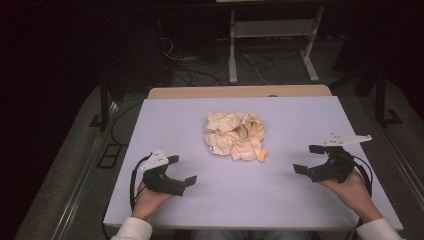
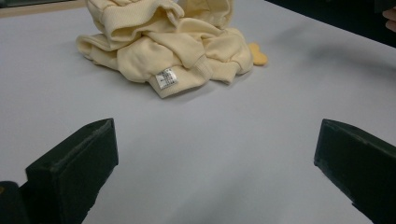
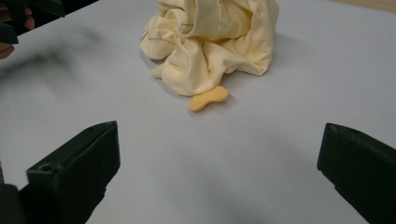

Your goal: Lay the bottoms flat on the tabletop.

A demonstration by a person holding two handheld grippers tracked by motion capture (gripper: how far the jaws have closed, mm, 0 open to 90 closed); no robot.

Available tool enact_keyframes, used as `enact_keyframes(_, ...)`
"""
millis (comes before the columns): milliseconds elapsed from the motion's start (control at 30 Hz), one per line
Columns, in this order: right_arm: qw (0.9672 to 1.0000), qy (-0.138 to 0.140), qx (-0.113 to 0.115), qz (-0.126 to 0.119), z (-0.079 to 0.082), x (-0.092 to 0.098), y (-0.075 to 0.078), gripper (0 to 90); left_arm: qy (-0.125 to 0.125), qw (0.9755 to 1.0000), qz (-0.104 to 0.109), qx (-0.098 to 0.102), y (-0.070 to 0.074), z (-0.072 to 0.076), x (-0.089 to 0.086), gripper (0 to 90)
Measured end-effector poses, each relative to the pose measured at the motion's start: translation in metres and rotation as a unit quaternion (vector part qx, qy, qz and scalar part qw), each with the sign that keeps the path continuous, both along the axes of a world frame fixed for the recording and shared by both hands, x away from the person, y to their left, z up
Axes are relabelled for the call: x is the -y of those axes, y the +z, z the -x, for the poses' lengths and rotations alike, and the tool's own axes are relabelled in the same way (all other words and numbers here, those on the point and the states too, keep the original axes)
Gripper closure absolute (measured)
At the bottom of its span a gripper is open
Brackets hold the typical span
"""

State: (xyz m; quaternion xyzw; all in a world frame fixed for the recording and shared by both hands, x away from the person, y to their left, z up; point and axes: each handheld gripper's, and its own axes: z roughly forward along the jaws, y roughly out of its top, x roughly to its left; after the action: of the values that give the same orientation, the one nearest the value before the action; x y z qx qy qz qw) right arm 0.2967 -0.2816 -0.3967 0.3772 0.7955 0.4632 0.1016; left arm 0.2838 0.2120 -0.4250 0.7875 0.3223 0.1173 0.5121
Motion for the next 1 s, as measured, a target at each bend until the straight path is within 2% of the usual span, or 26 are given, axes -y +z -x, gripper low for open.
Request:
enact_keyframes(433,0.9998,0.015,-0.004,0.011,-0.024,-0.016,0.011,0.0,0.006,1.0000,-0.004,-0.003,0.006,-0.004,0.002,0.0)
enact_keyframes(1000,0.9992,0.028,0.007,0.026,-0.053,-0.037,0.032,0.0,-0.009,0.9997,-0.023,0.001,0.023,-0.025,0.017,0.0)
